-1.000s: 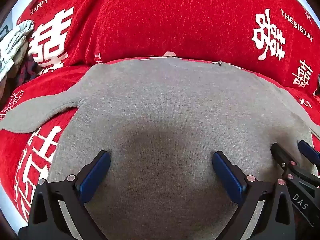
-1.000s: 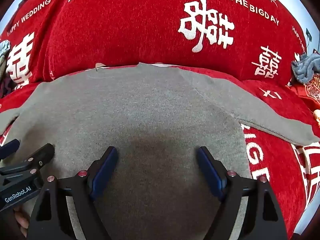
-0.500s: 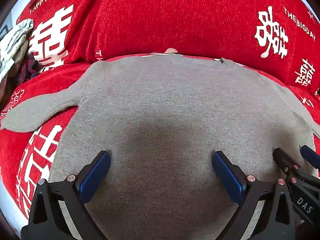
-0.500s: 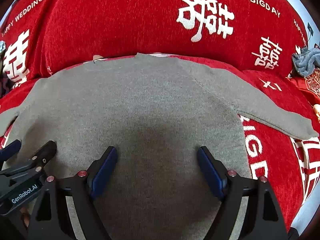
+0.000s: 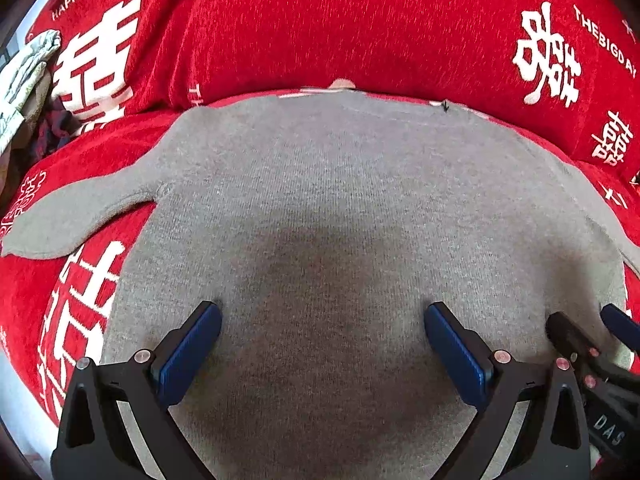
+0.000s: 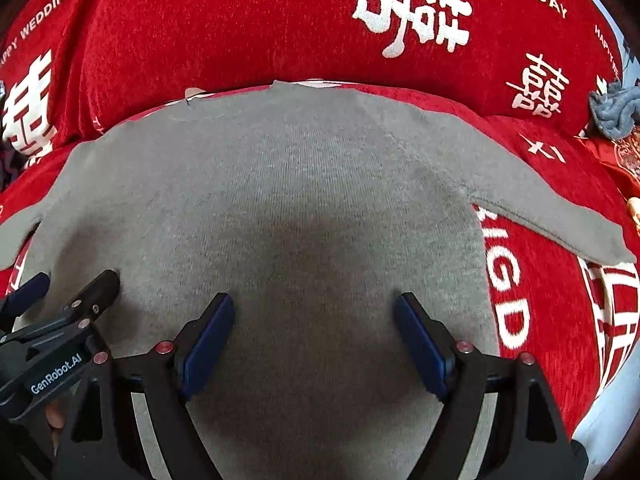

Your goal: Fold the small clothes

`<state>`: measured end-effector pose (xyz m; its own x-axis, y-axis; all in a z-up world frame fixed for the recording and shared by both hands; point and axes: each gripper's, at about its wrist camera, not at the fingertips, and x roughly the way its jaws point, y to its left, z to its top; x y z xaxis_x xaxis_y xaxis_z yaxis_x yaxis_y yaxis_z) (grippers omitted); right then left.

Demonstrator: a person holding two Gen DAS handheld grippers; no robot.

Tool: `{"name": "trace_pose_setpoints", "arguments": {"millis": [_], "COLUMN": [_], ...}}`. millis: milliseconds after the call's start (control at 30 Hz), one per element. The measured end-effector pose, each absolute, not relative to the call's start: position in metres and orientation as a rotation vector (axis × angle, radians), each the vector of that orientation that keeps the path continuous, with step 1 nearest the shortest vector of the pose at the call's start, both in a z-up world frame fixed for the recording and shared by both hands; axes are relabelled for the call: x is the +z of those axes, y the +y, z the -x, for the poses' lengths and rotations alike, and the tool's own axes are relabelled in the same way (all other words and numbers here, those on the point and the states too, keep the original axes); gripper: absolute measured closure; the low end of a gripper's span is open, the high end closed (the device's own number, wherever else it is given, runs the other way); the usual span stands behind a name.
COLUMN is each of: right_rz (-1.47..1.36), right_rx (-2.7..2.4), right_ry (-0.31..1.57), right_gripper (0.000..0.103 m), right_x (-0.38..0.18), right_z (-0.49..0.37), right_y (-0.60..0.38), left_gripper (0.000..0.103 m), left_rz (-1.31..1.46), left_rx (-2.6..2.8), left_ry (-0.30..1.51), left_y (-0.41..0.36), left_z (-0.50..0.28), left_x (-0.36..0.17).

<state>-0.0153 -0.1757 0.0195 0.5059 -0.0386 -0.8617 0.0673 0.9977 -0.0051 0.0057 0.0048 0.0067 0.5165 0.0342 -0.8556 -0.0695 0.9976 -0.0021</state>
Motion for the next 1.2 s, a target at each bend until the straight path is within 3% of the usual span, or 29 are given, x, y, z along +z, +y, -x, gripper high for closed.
{"name": "trace_pose_setpoints", "arguments": {"millis": [600,1200], "right_rz": [0.015,0.011], "right_rx": [-0.027,-0.012], "right_ry": [1.095,1.094], "right_gripper": [0.017,0.017], "right_x": [0.022,0.0218], "right_z": [0.0174,0.0218], "right_y": [-0.1724,-0.174], "left_gripper": [0.001,0.001], "left_rz": [0.053,0.066], "left_rx": [0.067,0.102], "left_ry": [1.169,1.15], "left_y": [0.0036,0.0032], "left_z": [-0.0086,-0.0021], "left_x": [0.0088,0.0096]}}
